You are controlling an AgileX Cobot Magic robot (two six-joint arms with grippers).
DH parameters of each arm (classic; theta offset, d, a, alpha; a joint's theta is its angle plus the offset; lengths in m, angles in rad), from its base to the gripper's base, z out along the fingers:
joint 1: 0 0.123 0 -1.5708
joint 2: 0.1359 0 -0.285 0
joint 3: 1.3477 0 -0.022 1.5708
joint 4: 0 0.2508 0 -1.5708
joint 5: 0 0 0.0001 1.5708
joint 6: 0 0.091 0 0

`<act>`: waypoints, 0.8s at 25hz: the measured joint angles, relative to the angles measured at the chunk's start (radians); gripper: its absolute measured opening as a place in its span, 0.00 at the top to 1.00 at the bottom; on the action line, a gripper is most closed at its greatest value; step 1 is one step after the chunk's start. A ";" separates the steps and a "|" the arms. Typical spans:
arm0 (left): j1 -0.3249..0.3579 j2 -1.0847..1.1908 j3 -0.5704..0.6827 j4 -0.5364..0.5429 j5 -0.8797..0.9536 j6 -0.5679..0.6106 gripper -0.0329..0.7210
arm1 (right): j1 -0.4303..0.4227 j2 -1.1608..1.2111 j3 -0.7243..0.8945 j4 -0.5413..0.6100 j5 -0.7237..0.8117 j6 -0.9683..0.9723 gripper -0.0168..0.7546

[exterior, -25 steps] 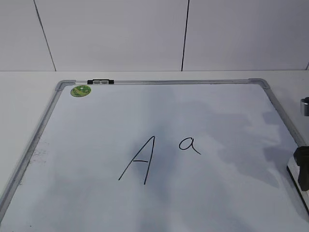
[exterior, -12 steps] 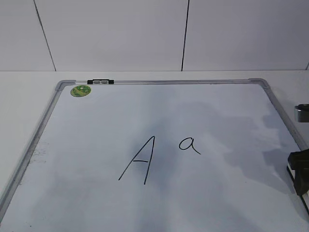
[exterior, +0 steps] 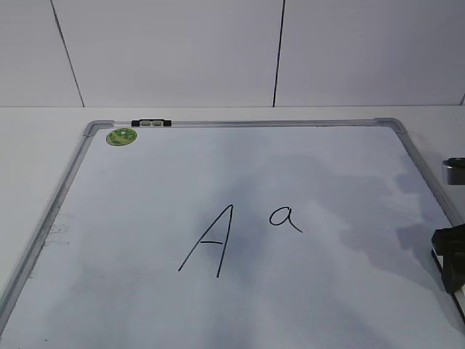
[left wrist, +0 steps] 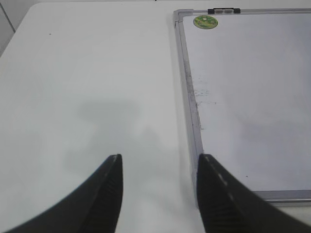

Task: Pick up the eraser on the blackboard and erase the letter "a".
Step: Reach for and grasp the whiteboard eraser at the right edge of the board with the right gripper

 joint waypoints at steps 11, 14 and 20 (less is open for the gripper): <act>0.000 0.000 0.000 0.000 0.000 0.000 0.46 | 0.000 0.001 0.000 -0.019 -0.012 0.002 0.11; 0.000 0.000 0.000 0.000 0.000 0.000 0.46 | 0.000 0.001 0.000 -0.019 -0.012 0.002 0.12; 0.000 0.000 0.000 0.000 0.000 0.000 0.46 | 0.000 0.004 0.000 -0.019 -0.012 0.009 0.13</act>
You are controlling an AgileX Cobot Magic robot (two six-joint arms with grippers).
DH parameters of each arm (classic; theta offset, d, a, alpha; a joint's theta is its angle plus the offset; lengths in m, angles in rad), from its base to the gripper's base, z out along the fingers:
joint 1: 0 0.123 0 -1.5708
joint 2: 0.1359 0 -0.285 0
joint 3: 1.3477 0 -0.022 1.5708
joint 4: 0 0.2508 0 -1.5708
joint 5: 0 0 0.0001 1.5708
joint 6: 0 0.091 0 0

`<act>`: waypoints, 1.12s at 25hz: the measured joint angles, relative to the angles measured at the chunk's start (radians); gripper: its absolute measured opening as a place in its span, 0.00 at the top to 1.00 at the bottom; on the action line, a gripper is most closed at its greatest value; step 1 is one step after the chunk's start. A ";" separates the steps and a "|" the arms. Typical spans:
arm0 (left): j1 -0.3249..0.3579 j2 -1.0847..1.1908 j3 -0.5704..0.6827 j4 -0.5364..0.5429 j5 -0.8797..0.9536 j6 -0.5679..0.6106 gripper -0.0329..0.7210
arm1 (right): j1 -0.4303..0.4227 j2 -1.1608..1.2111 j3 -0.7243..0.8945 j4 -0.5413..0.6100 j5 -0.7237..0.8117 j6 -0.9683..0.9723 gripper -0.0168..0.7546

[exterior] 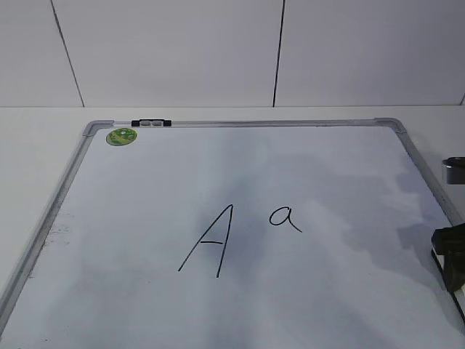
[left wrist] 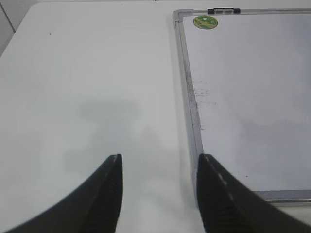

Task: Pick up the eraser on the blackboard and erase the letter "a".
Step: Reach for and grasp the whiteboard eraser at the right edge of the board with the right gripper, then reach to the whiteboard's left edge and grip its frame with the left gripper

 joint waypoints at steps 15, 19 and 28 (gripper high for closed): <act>0.000 0.000 0.000 0.000 0.000 0.000 0.46 | 0.000 0.060 -0.008 0.032 0.004 -0.003 0.16; 0.000 0.000 0.000 0.000 0.000 0.000 0.46 | 0.000 0.060 -0.008 0.037 0.004 -0.003 0.19; 0.000 0.000 0.000 0.000 0.000 0.000 0.46 | 0.000 0.060 -0.008 0.037 0.006 -0.003 0.20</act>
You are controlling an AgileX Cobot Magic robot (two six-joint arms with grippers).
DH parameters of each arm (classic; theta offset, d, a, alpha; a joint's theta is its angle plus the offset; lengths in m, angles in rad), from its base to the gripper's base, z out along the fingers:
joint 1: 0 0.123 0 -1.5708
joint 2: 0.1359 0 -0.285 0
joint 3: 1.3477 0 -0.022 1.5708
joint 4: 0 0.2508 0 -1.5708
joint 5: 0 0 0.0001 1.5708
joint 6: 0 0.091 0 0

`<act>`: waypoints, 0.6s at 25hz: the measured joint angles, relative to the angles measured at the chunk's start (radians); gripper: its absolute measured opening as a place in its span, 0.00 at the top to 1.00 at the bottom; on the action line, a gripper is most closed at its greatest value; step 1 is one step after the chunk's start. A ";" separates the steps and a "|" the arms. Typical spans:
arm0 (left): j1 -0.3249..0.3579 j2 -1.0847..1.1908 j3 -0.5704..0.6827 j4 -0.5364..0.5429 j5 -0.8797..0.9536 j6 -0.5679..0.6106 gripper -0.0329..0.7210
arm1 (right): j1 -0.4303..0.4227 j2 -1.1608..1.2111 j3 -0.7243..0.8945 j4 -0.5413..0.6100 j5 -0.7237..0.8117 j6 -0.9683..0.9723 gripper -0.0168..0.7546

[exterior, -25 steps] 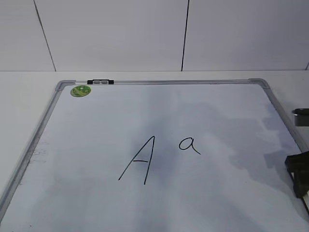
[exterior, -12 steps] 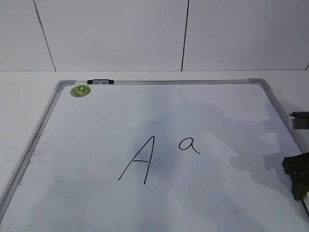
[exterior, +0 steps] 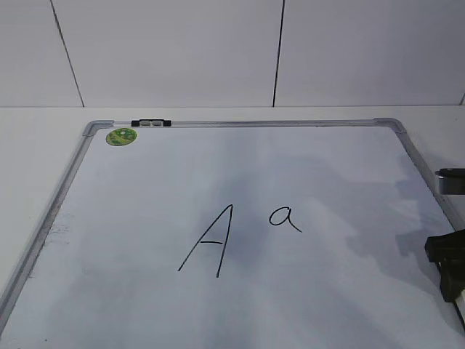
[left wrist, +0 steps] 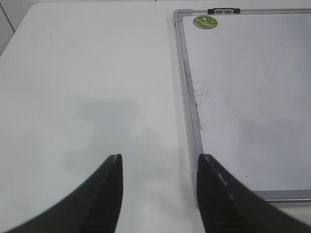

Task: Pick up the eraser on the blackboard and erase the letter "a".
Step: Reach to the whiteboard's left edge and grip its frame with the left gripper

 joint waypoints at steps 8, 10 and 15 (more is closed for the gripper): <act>0.000 0.000 0.000 0.000 0.000 0.000 0.46 | 0.000 0.000 0.000 0.001 0.000 -0.003 0.23; 0.000 0.000 0.000 0.000 0.000 0.000 0.46 | 0.000 0.000 0.000 0.001 0.000 -0.003 0.24; 0.000 0.000 0.000 0.000 0.000 0.000 0.46 | 0.000 0.000 0.000 0.004 0.000 -0.014 0.25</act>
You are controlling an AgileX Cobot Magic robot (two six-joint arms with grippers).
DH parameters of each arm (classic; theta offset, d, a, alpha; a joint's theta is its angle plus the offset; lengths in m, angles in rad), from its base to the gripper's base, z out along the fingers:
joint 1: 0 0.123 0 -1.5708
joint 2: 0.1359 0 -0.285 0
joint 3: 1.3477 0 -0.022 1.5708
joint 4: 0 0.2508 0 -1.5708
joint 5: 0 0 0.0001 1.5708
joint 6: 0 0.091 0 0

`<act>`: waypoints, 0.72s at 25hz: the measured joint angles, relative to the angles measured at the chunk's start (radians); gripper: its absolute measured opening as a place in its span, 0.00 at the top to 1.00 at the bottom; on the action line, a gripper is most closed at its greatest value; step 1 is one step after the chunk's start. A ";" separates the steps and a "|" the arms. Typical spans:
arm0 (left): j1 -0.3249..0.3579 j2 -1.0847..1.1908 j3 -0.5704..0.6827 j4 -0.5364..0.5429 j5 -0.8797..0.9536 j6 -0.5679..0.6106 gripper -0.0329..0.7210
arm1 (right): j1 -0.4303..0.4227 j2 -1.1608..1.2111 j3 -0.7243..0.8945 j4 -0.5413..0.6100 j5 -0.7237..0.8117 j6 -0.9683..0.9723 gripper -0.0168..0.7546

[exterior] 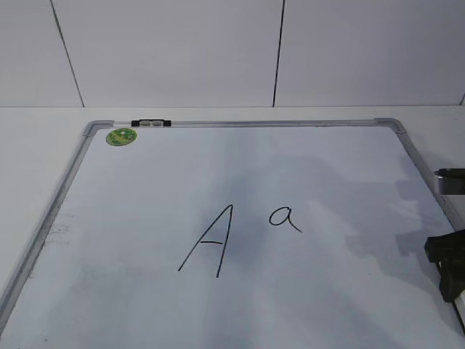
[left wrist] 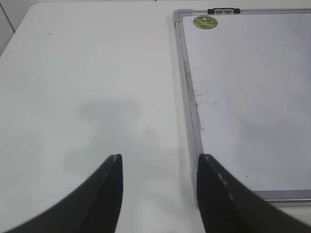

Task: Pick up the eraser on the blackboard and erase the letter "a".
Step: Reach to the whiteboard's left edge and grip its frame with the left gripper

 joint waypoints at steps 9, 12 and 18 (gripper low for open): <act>0.000 0.000 0.000 0.000 0.000 0.000 0.46 | 0.000 0.000 -0.004 0.004 0.014 -0.004 0.25; 0.001 0.000 0.000 0.000 0.000 0.000 0.46 | 0.000 0.002 -0.033 0.015 0.063 -0.004 0.25; 0.000 0.000 0.000 0.000 0.000 0.000 0.46 | 0.000 -0.037 -0.117 0.021 0.133 -0.007 0.25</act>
